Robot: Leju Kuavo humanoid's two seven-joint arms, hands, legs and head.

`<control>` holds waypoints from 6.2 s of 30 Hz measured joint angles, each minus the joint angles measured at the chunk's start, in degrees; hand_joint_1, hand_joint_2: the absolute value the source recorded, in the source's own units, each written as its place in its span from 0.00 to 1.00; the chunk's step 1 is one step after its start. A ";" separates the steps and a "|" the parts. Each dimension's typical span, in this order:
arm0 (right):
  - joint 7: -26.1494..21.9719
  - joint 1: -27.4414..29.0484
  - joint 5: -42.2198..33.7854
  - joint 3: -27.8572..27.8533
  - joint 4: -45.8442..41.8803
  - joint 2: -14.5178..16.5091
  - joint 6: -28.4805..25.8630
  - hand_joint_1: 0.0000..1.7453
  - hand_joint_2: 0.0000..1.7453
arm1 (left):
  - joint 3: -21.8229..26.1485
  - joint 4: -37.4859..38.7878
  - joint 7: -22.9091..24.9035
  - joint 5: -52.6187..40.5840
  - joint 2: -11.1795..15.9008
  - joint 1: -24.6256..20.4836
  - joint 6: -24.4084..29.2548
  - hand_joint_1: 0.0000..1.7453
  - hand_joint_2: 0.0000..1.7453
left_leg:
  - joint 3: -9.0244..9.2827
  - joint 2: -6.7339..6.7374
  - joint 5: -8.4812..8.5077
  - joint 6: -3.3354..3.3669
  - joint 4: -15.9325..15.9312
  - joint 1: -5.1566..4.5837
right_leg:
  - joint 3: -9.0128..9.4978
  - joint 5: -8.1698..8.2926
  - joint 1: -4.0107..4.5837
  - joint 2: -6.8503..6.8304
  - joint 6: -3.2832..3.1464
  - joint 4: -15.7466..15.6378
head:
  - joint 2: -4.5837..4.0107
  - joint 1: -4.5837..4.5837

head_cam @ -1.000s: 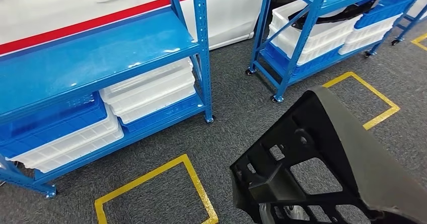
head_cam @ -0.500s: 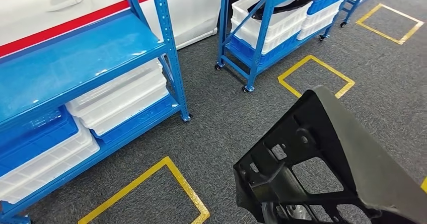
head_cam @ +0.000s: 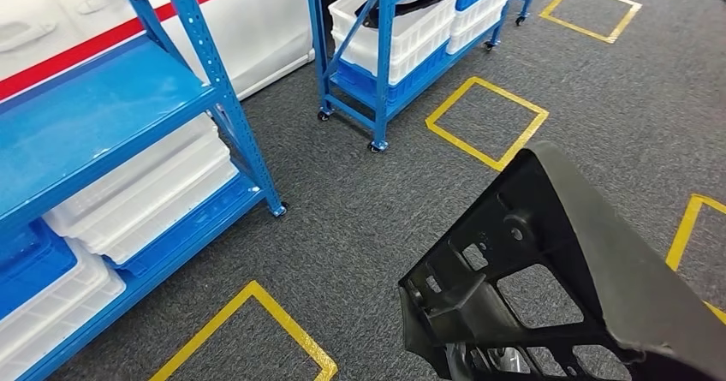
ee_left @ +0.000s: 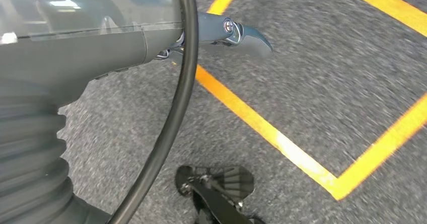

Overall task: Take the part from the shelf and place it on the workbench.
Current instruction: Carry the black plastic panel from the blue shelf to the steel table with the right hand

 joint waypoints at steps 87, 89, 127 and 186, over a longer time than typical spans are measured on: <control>0.61 2.78 3.85 -0.83 -0.64 1.84 -0.28 1.00 1.00 | 0.03 0.06 1.40 -0.17 -2.27 -0.12 -0.98 0.00 1.00 | -0.38 3.03 -5.23 -0.26 2.62 -0.45 | 0.35 -0.13 0.24 -4.35 -0.02 -1.17 | 0.00 0.00; 0.73 2.77 3.95 -0.96 -0.59 1.92 -0.28 1.00 1.00 | 0.04 0.06 1.49 -0.17 -2.28 0.17 -1.05 0.00 1.00 | -3.33 2.35 -6.82 -0.42 8.40 -0.41 | 0.38 -0.14 0.30 -2.82 -0.11 -1.04 | 0.00 0.00; 1.74 2.30 5.65 -1.25 -0.33 2.22 -0.55 1.00 1.00 | -0.01 0.06 1.54 -0.77 -3.18 0.08 -1.69 0.00 1.00 | 1.43 -2.27 1.46 0.48 -5.92 -0.17 | -0.31 -0.49 0.06 2.26 1.74 0.15 | 0.00 0.01; 3.00 2.05 5.40 -1.09 0.25 2.21 -2.34 1.00 1.00 | -0.09 0.07 2.07 -1.04 -3.27 0.15 -2.18 0.00 1.00 | 1.24 -1.26 0.63 0.33 -4.26 0.21 | -0.11 -0.31 0.18 1.01 1.32 0.15 | 0.00 0.01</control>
